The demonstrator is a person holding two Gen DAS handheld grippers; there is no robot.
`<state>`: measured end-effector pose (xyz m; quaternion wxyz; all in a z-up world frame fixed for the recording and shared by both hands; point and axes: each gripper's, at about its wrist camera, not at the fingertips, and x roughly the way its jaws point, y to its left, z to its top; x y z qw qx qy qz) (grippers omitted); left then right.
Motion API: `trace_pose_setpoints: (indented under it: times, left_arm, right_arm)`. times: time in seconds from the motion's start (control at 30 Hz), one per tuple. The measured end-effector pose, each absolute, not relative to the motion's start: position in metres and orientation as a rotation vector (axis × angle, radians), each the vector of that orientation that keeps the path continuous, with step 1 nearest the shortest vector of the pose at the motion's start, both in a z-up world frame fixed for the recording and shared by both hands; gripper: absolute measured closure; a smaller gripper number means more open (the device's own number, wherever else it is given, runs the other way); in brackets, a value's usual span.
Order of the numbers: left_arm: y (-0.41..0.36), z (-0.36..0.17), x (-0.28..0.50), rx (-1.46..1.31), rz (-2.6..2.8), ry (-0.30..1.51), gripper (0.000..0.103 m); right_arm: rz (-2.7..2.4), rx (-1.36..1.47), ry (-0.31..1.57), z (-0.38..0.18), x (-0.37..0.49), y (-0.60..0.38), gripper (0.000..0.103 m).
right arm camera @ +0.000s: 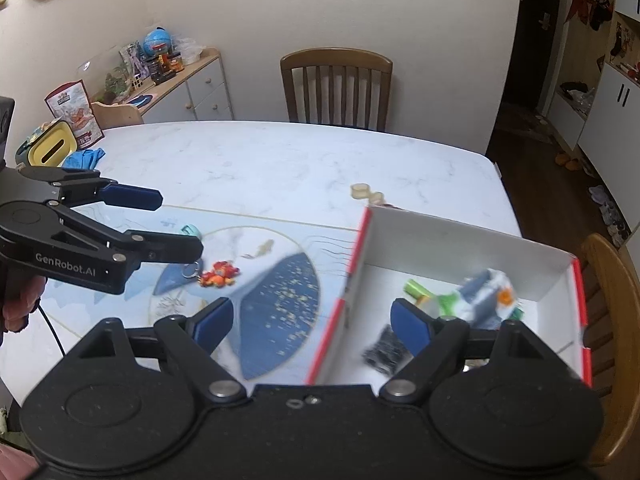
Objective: Organize objects
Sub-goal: 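Lift both tools out of the shoebox and move toward the teal case and dragon keychain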
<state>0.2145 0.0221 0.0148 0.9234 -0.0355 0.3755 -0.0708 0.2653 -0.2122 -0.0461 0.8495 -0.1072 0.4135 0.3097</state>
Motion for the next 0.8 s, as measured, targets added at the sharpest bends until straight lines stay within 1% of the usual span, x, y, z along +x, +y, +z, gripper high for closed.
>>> trace_pose_setpoints:
  times: [0.03, 0.37, 0.6, 0.8]
  left_arm:
    - [0.029, 0.014, 0.212, -0.072, -0.14, 0.764, 0.001]
    - [0.09, -0.002, 0.204, -0.051, -0.1, 0.73, 0.0]
    - [0.121, -0.031, 0.204, -0.044, -0.115, 0.758, 0.0]
    - [0.13, -0.063, 0.208, 0.039, -0.097, 0.776, 0.0]
  right_arm:
    - [0.655, -0.228, 0.872, -0.047, 0.264, -0.206, 0.018]
    - [0.671, -0.261, 0.855, -0.059, 0.252, -0.155, 0.018]
    - [0.697, -0.272, 0.85, -0.074, 0.248, -0.126, 0.018]
    - [0.706, -0.277, 0.867, -0.094, 0.257, -0.103, 0.018]
